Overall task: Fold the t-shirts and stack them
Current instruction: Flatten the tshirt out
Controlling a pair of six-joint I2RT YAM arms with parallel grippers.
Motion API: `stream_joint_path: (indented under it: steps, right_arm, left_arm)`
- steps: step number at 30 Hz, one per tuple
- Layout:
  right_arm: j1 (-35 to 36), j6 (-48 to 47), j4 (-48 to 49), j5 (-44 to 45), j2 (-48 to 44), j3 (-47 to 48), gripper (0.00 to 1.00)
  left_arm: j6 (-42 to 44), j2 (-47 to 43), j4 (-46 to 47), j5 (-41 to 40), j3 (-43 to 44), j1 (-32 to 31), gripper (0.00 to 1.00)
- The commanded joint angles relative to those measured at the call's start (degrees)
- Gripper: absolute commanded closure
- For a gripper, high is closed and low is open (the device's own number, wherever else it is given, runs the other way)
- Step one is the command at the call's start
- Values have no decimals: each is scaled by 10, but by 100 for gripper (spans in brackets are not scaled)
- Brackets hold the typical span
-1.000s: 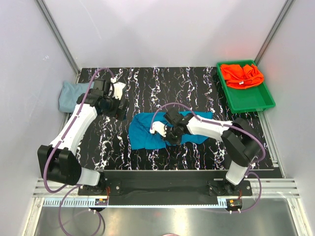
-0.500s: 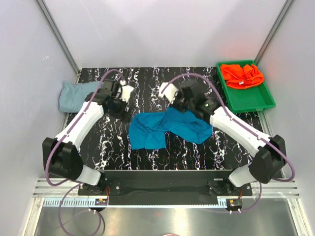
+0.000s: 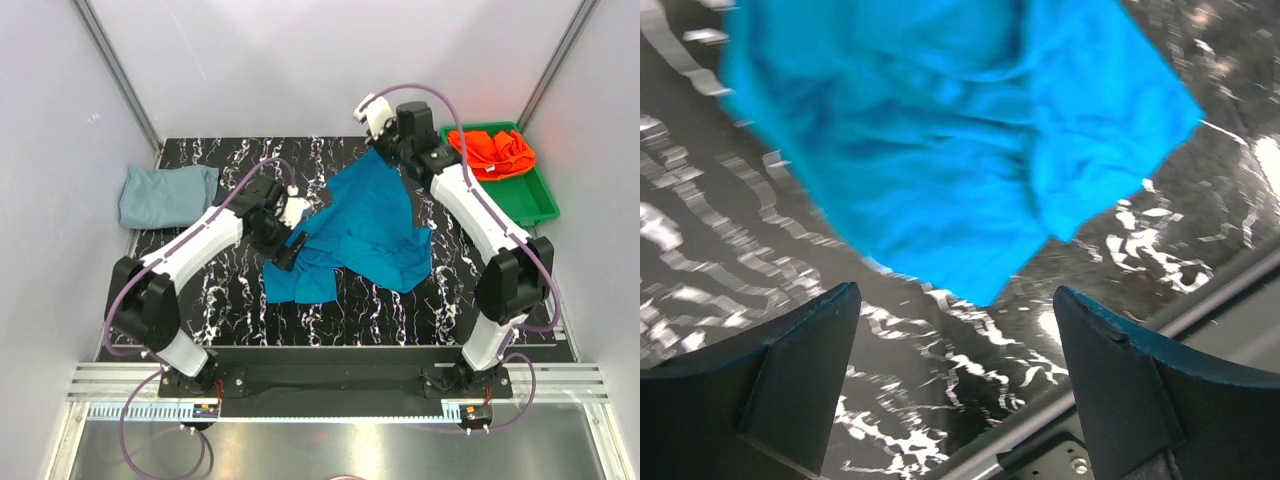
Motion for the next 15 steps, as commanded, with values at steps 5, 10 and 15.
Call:
stream_joint_path:
  steps: [5,10,15]
  right_arm:
    - [-29,6,33,14,36,139,100]
    - [-38,9,42,16,64,210,100]
    - [-37,26,29,-10,69,270,100]
  left_arm:
    - [-11,23,12,27,30,-13,13]
    - [-17,40,17,40,51,-20,13]
    - [-16,49,15,-10,98,-21,11]
